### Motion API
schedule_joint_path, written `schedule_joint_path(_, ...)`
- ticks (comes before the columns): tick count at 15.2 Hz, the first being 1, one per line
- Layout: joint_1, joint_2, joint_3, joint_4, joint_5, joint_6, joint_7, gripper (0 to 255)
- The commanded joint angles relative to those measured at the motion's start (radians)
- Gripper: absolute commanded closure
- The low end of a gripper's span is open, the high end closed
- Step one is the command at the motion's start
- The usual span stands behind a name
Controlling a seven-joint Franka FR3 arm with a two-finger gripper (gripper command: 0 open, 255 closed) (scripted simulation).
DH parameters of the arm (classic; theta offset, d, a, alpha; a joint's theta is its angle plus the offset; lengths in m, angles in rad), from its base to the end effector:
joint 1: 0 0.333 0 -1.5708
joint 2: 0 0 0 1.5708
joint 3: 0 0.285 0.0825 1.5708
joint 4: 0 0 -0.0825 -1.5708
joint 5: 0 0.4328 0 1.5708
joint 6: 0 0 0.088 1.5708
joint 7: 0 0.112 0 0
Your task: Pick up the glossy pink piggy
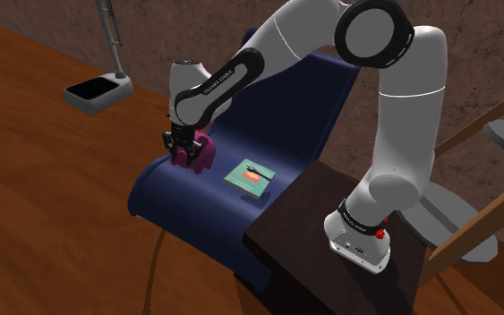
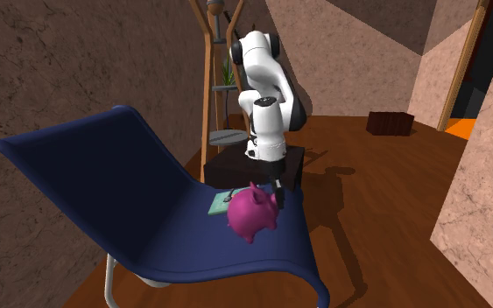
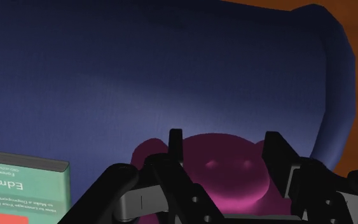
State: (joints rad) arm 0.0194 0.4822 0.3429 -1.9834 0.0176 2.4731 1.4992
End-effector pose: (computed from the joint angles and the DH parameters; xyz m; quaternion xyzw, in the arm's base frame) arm 0.5918 0.2275 0.1672 -0.8253 0.5583 0.0569 0.0633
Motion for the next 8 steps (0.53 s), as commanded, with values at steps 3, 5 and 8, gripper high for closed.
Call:
schedule_joint_path(3,-0.007,-0.039,0.01,0.005,0.011,-0.04,-0.002,255)
schedule_joint_path(5,-0.01,-0.058,0.014,0.008,0.017,-0.061,-0.003,255)
schedule_joint_path(8,-0.012,-0.069,0.016,0.009,0.021,-0.074,-0.004,255)
